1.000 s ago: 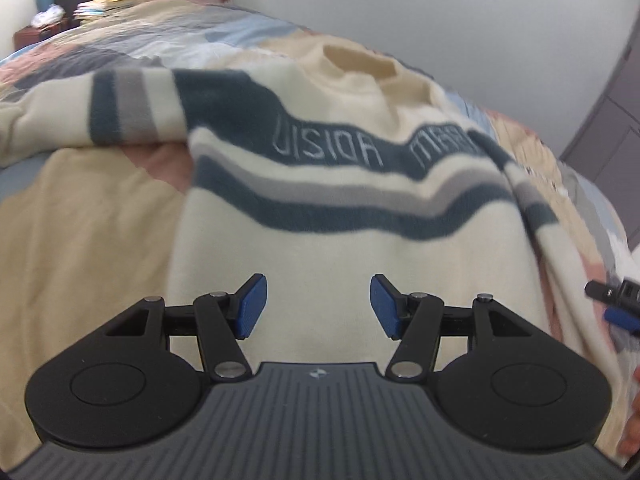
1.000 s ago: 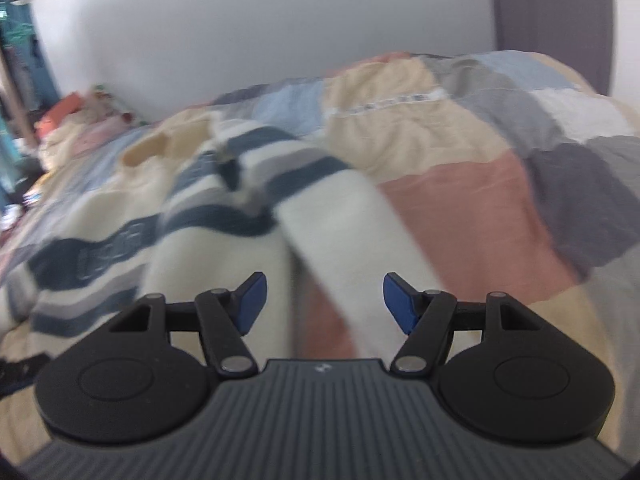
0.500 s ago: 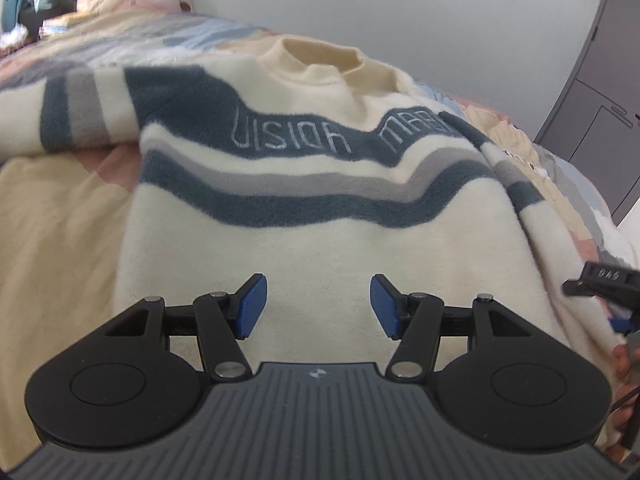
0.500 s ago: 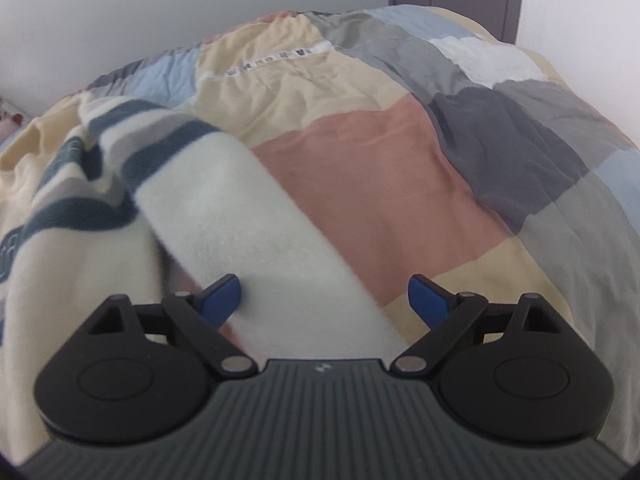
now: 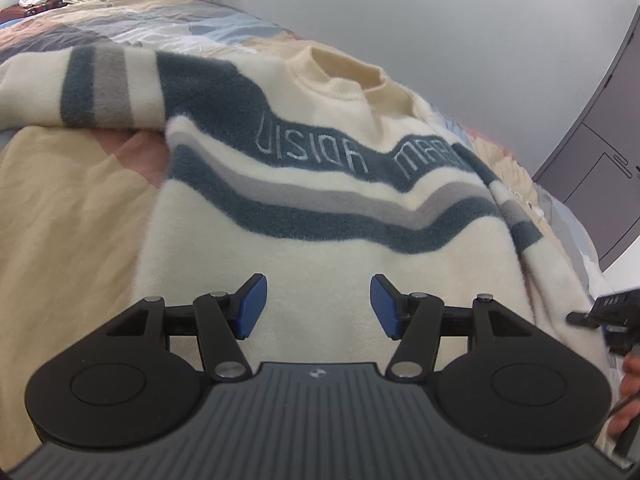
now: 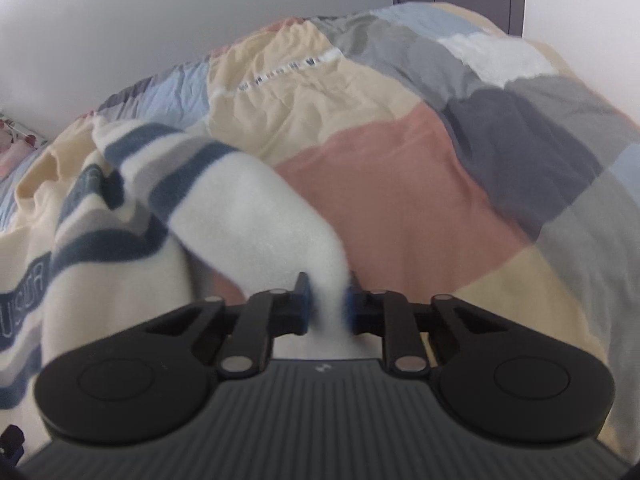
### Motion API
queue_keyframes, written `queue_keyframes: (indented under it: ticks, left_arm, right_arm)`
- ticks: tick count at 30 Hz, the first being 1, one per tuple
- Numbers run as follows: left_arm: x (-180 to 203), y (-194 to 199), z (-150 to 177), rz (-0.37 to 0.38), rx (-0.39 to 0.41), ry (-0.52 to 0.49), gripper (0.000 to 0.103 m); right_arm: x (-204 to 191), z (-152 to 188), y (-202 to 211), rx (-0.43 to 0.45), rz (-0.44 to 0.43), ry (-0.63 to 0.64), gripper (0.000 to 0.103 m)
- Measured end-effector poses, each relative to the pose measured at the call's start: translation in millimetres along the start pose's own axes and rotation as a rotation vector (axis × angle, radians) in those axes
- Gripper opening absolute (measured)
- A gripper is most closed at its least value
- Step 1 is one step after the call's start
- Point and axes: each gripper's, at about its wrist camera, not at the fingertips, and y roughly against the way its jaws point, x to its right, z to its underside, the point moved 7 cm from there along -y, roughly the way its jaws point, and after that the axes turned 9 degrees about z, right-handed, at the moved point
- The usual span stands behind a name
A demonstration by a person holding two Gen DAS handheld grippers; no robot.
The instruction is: Fold large clothes
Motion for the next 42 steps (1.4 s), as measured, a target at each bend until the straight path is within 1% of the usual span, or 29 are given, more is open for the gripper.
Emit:
queue_keyframes:
  ticks: [2,4,7,11,12,13,15,16,19,22,24,25,27,29,30,32,33,35,37,38,39,40,41,42]
  left_arm:
    - [0.4,3.5,-0.6,-0.006,0.008,-0.004,0.063]
    - [0.0,5.2,-1.6,-0.008,0.012,-0.004,0.063]
    - [-4.8,7.0,-4.3,-0.029,0.025,-0.004,0.063]
    - [-12.1,3.9,-10.2,-0.048,0.030,0.008,0.063]
    - [-13.3,3.0,-12.0,-0.052,0.035,0.007,0.063]
    - [-14.5,2.3,-13.7,-0.055,0.042,0.006,0.063]
    - [-18.2,-1.1,-18.9,-0.059,0.054,-0.003,0.063]
    - [-20.6,-2.8,-21.4,-0.067,0.058,-0.008,0.063]
    - [-28.2,-7.6,-27.2,-0.084,0.076,-0.010,0.063]
    - [-35.7,-15.4,-31.2,-0.109,0.073,-0.012,0.063]
    - [-41.9,-22.2,-33.3,-0.135,0.065,-0.006,0.063]
    - [-44.3,-25.9,-34.1,-0.147,0.058,-0.007,0.063]
    - [-48.3,-32.8,-35.6,-0.166,0.056,-0.026,0.063]
    - [-49.2,-40.3,-36.7,-0.181,0.059,-0.054,0.065]
    - [-49.0,-45.2,-36.4,-0.188,0.061,-0.074,0.068]
    - [-47.3,-55.6,-35.0,-0.197,0.057,-0.103,0.072]
    - [-46.2,-58.6,-35.4,-0.201,0.058,-0.115,0.074]
    - [-45.3,-59.1,-35.9,-0.202,0.062,-0.122,0.074]
    - [-47.5,-57.0,-36.3,-0.189,0.068,-0.102,0.074]
    - [-48.0,-55.6,-36.8,-0.185,0.071,-0.092,0.074]
    - [-48.5,-53.9,-37.4,-0.182,0.072,-0.083,0.074]
    - [-47.7,-51.7,-37.8,-0.178,0.073,-0.073,0.074]
    - [-46.6,-49.0,-37.9,-0.173,0.075,-0.064,0.074]
    - [-46.0,-46.0,-38.1,-0.166,0.077,-0.055,0.074]
  right_arm:
    - [1.6,-21.8,7.9,0.044,0.007,0.023,0.017]
    - [3.2,-51.7,16.4,0.115,0.027,0.067,0.017]
    - [2.3,-113.8,23.5,0.241,0.077,0.148,0.016]
    - [-16.3,-202.5,17.6,0.364,0.157,0.236,0.017]
    - [-27.9,-220.8,16.1,0.426,0.179,0.296,0.017]
    - [-41.5,-236.4,12.8,0.502,0.221,0.381,0.017]
    - [-66.0,-259.5,-1.6,0.613,0.294,0.510,0.017]
    - [-74.1,-271.1,-14.9,0.618,0.324,0.535,0.017]
    - [-80.5,-300.0,-62.2,0.538,0.329,0.450,0.017]
    - [-81.5,-305.8,-118.3,0.467,0.346,0.386,0.017]
    - [-79.4,-305.3,-147.8,0.454,0.341,0.348,0.017]
    - [-79.6,-303.0,-159.6,0.465,0.333,0.341,0.017]
    - [-79.3,-296.1,-182.2,0.475,0.345,0.345,0.020]
    - [-72.6,-285.6,-207.0,0.434,0.355,0.335,0.020]
    - [-68.0,-277.9,-216.6,0.412,0.356,0.306,0.021]
    - [-54.7,-257.5,-225.9,0.417,0.350,0.204,0.023]
    - [-50.2,-247.8,-229.4,0.418,0.349,0.173,0.023]
    - [-47.1,-231.7,-232.7,0.425,0.361,0.154,0.023]
    - [-42.5,-225.1,-228.3,0.427,0.351,0.113,0.027]
    - [-39.6,-223.2,-223.7,0.418,0.344,0.087,0.036]
    - [-37.9,-221.6,-218.4,0.411,0.338,0.068,0.049]
    - [-35.9,-219.7,-209.7,0.412,0.337,0.059,0.056]
    - [-33.5,-217.1,-198.7,0.417,0.337,0.049,0.069]
    - [-31.8,-214.4,-187.5,0.427,0.324,0.029,0.075]
